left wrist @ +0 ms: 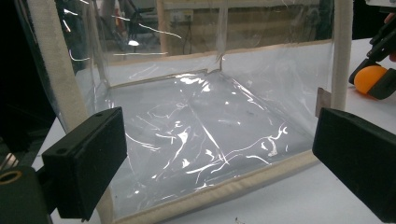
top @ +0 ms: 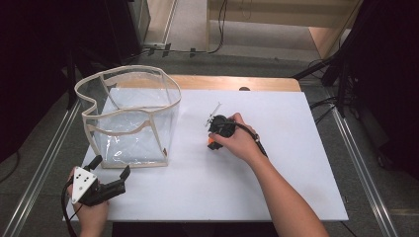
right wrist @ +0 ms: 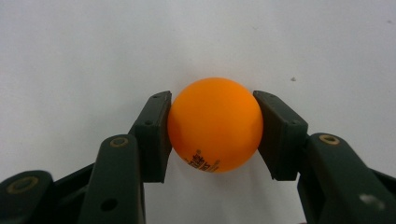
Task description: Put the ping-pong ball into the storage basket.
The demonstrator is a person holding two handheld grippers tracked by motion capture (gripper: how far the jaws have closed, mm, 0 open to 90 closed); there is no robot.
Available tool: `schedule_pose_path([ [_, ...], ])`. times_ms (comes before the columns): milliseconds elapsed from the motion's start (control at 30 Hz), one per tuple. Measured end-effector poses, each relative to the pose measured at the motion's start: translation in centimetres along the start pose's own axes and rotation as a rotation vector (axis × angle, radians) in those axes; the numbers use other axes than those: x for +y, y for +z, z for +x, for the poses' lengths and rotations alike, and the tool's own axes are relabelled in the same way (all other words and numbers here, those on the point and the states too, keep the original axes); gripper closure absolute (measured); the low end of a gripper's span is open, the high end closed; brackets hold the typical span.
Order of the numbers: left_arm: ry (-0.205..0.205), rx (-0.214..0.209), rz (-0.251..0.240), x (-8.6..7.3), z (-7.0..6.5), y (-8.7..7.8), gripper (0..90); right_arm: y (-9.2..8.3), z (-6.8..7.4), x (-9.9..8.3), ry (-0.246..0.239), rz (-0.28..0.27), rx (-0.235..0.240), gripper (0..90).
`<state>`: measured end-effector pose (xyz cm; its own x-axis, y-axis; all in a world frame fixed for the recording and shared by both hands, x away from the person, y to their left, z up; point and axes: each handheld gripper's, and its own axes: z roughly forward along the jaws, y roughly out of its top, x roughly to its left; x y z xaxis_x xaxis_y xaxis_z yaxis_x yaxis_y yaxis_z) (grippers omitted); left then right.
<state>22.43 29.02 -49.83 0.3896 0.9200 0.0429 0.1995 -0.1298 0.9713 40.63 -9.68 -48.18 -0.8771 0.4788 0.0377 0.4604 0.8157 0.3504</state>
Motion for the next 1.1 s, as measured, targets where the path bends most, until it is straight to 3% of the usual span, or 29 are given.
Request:
schedule_pose_path([
  [433,0.000,0.000,0.000,0.0,0.0,0.0,3.6,-0.9,-0.2,0.6,-0.015,-0.011,0.030,47.8],
  [1100,-0.002,-0.001,-0.001,0.0,0.0,0.0,3.6,-2.4,0.0,1.7,-0.034,-0.028,0.025,47.7],
])
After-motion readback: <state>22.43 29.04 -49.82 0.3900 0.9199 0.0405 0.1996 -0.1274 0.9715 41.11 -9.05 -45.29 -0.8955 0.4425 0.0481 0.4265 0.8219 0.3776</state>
